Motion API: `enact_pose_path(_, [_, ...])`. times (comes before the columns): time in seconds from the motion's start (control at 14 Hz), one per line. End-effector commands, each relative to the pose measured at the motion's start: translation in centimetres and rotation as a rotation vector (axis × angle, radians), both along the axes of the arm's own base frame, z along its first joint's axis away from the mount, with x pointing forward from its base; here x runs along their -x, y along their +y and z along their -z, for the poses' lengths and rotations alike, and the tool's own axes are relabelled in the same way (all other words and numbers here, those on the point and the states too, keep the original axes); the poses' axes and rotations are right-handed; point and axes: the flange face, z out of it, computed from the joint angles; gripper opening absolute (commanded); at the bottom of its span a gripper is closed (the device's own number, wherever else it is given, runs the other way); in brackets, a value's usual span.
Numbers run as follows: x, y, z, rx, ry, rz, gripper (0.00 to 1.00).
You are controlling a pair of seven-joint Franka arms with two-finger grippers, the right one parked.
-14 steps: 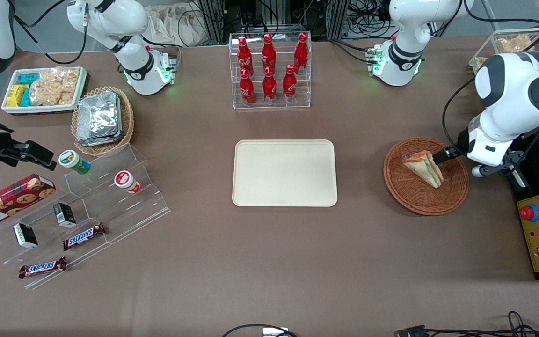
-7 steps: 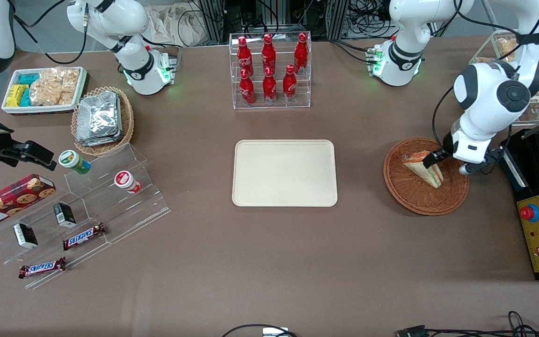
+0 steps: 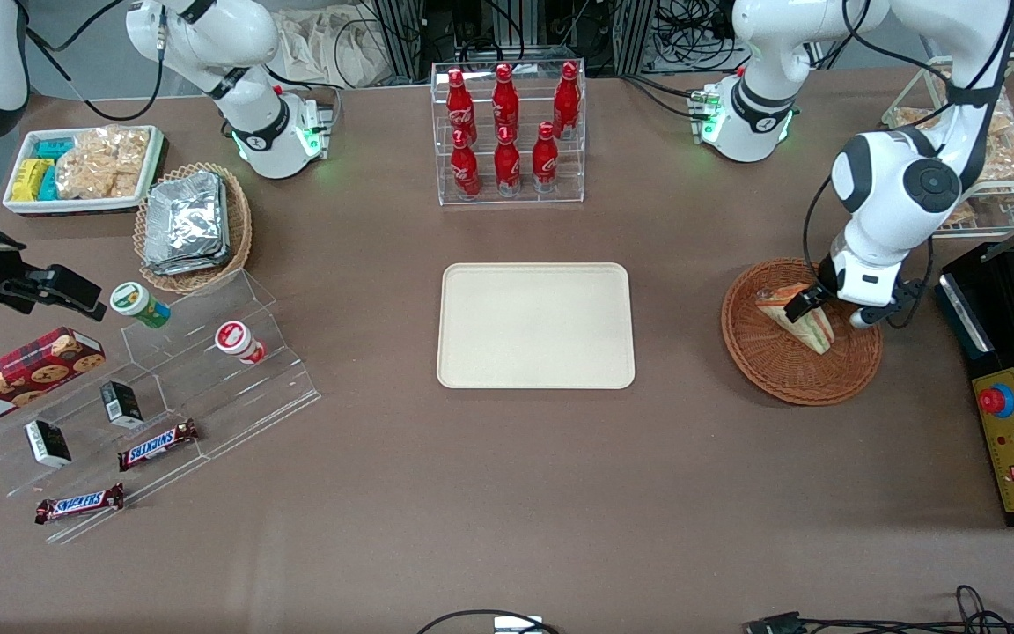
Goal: Place sandwich from basket to tray
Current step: 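Lower the open left gripper onto the sandwich and close on it, then lift the sandwich and carry it with the left gripper to the tray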
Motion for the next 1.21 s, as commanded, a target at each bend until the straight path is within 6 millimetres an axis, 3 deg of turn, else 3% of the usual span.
enact_pose_path(0.0, [0.6, 0.1, 2.0, 0.007, -0.022, -0.032, 1.00])
enact_pose_path(0.07, [0.7, 0.0, 2.5, 0.008, -0.028, -0.034, 0.95])
enact_pose_path(0.14, [0.9, 0.1, 2.8, 0.009, -0.030, -0.040, 0.77])
enact_pose_path(0.36, [1.0, 0.0, 3.1, 0.009, -0.027, -0.040, 0.07])
enact_pose_path(0.43, [1.0, 0.0, 3.1, 0.009, -0.027, -0.038, 0.00])
enact_pose_path(0.71, [0.3, -0.1, 0.7, 0.006, -0.058, -0.029, 0.00])
enact_pose_path(1.0, [-1.2, -1.0, -5.6, -0.011, -0.025, 0.039, 0.00])
enact_pose_path(1.14, [-1.7, -3.8, -8.3, -0.023, -0.003, 0.131, 0.00])
